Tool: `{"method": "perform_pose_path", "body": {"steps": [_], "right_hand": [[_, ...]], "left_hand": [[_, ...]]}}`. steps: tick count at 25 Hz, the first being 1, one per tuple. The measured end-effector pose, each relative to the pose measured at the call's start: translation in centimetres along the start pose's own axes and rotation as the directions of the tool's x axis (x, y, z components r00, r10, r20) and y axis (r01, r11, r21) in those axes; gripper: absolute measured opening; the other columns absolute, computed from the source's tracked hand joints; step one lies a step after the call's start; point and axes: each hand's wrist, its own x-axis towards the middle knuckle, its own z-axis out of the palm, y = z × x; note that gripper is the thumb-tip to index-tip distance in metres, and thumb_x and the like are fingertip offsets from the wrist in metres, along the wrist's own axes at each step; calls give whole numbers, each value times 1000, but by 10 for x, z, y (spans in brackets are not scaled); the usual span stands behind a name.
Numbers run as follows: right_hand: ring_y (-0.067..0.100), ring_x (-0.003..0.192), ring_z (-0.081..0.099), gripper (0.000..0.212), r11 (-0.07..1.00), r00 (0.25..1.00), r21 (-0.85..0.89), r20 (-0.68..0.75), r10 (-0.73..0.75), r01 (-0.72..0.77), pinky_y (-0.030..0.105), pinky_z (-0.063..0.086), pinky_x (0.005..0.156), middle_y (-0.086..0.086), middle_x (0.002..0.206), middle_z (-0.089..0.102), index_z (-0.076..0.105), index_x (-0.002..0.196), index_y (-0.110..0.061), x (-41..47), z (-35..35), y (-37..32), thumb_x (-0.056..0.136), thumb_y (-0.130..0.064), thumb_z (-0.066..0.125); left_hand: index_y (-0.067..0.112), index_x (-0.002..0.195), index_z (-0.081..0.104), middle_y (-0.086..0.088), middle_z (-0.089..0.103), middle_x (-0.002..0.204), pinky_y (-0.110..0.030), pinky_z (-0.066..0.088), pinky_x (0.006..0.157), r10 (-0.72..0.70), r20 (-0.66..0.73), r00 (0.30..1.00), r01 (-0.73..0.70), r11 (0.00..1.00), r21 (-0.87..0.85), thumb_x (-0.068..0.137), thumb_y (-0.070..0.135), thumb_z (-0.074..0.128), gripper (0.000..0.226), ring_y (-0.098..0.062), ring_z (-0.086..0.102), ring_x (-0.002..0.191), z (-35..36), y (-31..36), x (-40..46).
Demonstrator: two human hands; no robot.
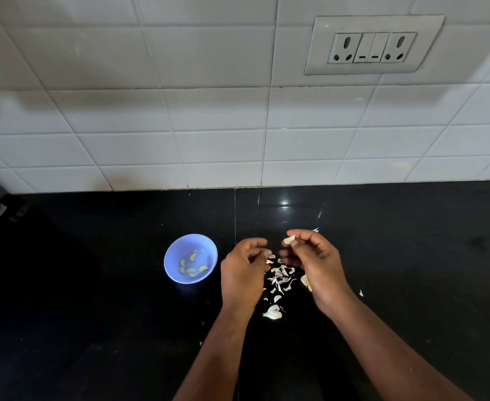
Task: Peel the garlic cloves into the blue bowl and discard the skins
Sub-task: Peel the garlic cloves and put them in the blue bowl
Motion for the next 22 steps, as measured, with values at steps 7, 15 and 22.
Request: {"method": "perform_pose_path", "body": {"steps": [7,15,22], "right_hand": [[24,81,75,20,995,998,-95,59,25,-19,30,64,77,14,93,77,72,116,-11,4,-6,-4,100,-3,64],[21,80,76,9,966,987,-254,163,-12,54,29,63,79,13,83,77,78,102,-11,0,-9,-11,96,-8,72],[24,80,76,10,924,978,-373,210,-2,82,31,63,79,7,85,79,80,100,-14,1,-16,-13,95,-8,74]], "left_hand": [[39,92,76,23,69,102,-28,54,77,69,10,998,-66,901,428,92,42,75,3,5,65,89,-1,10,-5],[37,95,76,23,69,95,-27,53,74,183,51,982,-186,874,448,94,45,70,10,2,65,88,4,12,-11],[30,88,71,17,67,90,-25,46,65,232,126,965,-263,826,499,98,42,66,16,-5,62,79,1,11,-10]]}}
